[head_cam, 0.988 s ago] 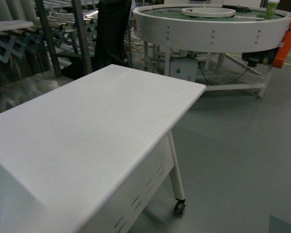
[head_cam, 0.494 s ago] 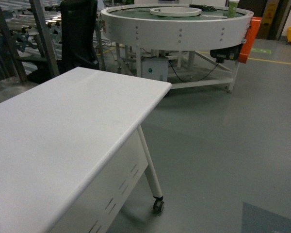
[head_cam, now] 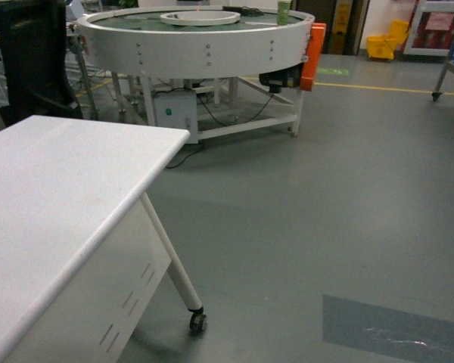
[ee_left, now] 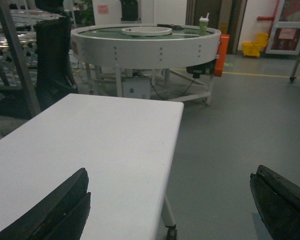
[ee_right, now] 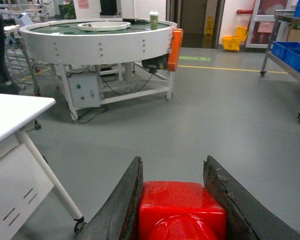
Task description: Pick red block from blue box to shelf
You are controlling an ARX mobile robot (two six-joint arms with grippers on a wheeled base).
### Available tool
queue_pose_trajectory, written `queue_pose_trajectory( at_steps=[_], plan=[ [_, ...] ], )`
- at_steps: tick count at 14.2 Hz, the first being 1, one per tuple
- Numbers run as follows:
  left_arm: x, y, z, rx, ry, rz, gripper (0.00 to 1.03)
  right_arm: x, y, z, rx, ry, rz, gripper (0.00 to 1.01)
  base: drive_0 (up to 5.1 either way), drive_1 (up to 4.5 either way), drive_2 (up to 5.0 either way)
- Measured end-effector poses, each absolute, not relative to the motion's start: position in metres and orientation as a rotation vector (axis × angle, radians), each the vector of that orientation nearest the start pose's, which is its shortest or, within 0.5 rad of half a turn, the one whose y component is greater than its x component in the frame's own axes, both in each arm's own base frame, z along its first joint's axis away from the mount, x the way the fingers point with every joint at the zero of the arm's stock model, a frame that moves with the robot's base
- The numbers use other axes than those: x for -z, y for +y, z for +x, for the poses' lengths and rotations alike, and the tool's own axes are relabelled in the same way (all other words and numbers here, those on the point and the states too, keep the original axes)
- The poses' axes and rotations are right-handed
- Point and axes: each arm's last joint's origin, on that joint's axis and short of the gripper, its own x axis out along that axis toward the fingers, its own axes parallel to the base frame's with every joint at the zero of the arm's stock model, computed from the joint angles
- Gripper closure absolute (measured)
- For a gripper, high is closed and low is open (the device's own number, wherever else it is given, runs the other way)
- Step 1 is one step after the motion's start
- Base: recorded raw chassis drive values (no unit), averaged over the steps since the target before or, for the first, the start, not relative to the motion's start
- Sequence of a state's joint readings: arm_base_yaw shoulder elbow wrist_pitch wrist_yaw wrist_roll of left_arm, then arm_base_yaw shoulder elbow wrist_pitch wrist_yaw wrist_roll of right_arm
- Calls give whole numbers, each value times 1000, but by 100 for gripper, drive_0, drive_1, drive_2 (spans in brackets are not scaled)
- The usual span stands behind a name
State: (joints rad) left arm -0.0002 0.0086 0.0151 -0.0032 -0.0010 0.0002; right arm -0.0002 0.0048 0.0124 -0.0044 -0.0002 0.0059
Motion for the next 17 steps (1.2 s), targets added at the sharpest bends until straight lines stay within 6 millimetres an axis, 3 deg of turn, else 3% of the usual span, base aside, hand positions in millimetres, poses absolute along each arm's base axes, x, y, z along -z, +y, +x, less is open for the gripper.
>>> queue_pose_trajectory(
  at_steps=[11,17],
  plan=[
    [-168,0,97,2,-3,1,5,-167,0,97,0,-4,6,72,-120,-120,-120],
    [-168,0,97,0,-2,0,5,-167,0,97,0,-2,6,72,-10,401,-420]
  ],
)
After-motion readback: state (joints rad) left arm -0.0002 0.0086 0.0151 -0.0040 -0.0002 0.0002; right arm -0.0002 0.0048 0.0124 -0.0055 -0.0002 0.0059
